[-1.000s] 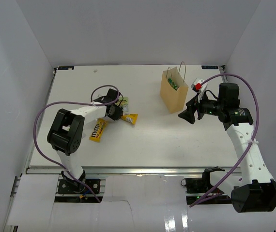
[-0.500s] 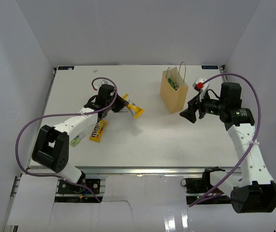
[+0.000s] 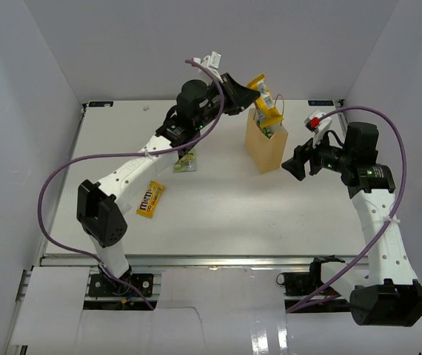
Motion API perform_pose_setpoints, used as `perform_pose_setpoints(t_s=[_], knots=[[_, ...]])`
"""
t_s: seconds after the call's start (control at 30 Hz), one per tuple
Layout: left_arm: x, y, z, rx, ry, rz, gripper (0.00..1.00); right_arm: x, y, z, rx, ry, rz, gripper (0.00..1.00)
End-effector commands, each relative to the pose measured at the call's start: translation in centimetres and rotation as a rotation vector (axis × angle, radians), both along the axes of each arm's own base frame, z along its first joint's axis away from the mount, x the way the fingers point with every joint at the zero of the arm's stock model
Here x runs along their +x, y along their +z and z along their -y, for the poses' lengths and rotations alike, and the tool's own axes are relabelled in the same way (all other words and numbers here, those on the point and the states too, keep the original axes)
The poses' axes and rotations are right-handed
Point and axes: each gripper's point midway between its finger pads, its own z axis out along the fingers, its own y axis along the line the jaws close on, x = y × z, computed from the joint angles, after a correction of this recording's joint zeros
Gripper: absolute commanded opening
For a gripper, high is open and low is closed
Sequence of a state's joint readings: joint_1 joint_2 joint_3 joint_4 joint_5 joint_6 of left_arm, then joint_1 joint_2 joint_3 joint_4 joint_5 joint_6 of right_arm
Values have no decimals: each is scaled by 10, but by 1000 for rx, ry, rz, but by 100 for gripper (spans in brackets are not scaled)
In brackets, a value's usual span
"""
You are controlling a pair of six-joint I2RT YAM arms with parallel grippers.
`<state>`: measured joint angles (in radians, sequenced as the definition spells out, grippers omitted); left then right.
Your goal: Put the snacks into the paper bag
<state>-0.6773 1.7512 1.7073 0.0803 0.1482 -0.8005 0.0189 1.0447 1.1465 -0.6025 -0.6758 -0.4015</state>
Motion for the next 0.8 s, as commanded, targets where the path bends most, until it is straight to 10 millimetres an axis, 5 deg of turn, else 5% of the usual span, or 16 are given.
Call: perform_pose_setpoints(t_s=[0.0,0.03,0.1,0.13,0.17,0.33,0.6,0.77], knots=[[16,10,17,64,92,109,0,3,15,3,10,-24,50,79],[19,27,19,73,130,157,0,2,15,2,13,-23,49,79],[39,13,29,122,193,160,0,2,15,2,13,-23,49,79],[42,33,28,106,222,192,0,2,16,2,14,-24,50,79],[51,14,36,164,235,189,0,3,16,3,12,-25,51,79],[77,17,32,218,356,251,0,2,13,4,10,-33,44,79],[90,-8,35,287,383,256,3,4,12,3,12,-32,38,80],[89,-17,35,301,379,241,22,8,12,12,11,-64,36,80]])
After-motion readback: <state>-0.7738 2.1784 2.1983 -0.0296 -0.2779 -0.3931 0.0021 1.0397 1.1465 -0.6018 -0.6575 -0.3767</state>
